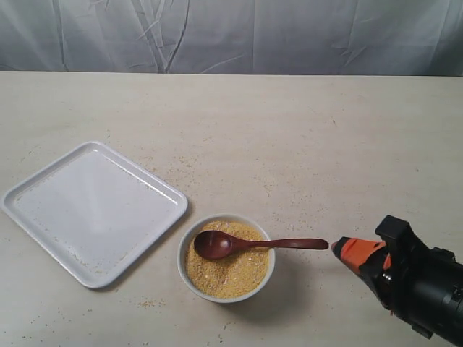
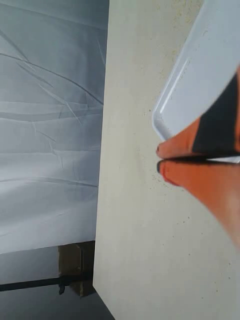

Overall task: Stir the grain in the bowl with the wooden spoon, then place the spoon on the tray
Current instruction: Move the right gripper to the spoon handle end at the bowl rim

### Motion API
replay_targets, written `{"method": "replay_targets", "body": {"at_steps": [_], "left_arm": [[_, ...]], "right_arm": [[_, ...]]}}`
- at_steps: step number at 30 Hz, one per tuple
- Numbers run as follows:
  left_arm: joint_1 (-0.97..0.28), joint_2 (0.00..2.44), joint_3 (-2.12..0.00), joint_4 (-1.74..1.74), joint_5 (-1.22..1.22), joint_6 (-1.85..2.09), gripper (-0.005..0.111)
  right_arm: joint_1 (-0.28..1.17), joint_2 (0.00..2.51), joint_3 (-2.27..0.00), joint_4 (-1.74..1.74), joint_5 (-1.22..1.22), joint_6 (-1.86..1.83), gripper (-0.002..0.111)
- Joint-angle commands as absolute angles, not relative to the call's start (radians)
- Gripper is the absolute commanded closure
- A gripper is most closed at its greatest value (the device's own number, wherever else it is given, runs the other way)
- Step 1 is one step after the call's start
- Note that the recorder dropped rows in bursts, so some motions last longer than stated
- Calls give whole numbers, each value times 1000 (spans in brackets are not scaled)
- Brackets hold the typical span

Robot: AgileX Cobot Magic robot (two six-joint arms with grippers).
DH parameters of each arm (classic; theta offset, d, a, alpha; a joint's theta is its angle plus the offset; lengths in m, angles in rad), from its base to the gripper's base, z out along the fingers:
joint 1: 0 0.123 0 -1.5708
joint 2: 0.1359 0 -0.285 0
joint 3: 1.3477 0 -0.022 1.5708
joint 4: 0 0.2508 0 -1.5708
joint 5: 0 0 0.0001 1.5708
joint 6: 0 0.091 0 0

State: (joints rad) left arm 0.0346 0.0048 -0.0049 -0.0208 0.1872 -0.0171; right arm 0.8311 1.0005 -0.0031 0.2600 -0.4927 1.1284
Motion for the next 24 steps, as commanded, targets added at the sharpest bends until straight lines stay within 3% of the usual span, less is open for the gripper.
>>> {"method": "replay_targets", "body": {"at_steps": [1, 7, 15, 24], "left_arm": [[38, 0, 0, -20, 181, -19, 107], [38, 0, 0, -20, 181, -19, 107], [38, 0, 0, -20, 181, -19, 107], [38, 0, 0, -20, 182, -19, 107]], "right_arm": [[828, 995, 0, 246, -497, 1140, 108], [828, 995, 0, 213, -609, 1081, 108], [826, 995, -260, 286, -82, 546, 108], [826, 995, -322, 360, -96, 526, 108]]}}
